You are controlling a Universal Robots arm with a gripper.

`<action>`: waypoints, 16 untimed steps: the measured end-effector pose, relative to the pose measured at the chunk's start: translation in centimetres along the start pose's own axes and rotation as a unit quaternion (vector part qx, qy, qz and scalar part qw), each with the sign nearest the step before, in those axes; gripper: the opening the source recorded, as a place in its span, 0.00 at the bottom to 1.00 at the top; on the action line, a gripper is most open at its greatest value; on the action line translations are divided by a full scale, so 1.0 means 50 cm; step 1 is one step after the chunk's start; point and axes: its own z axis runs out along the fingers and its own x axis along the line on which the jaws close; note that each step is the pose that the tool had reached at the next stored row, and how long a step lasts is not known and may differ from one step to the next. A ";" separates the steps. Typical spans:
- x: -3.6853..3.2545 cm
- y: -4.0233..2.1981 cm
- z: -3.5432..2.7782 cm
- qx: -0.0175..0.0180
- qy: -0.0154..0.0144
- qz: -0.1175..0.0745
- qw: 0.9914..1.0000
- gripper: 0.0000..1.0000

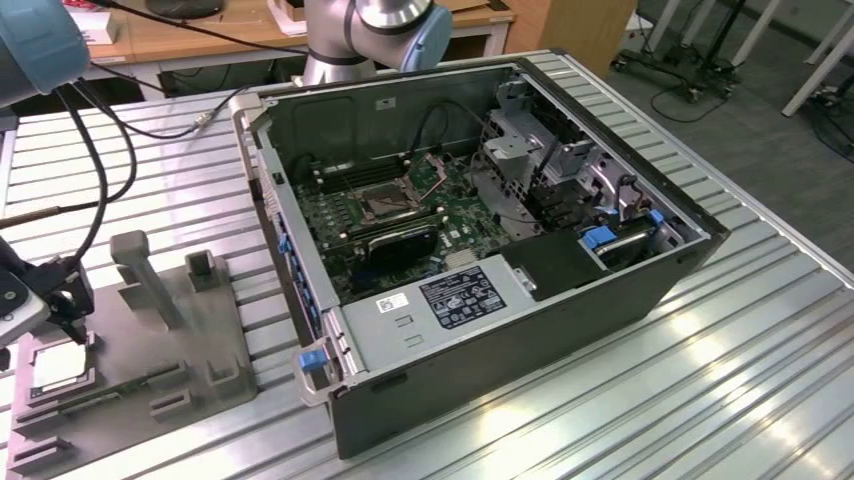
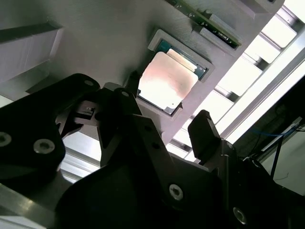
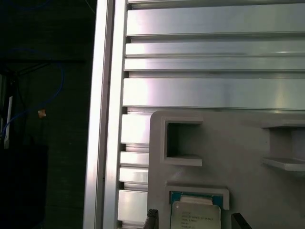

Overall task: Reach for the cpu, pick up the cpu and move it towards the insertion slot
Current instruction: 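Reach for the cpu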

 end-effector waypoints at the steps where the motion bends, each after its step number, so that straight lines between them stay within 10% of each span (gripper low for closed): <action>1: 0.000 0.000 0.000 0.000 0.000 0.000 1.000 0.68; 16: 0.000 -0.004 0.016 0.000 0.000 -0.004 1.000 0.75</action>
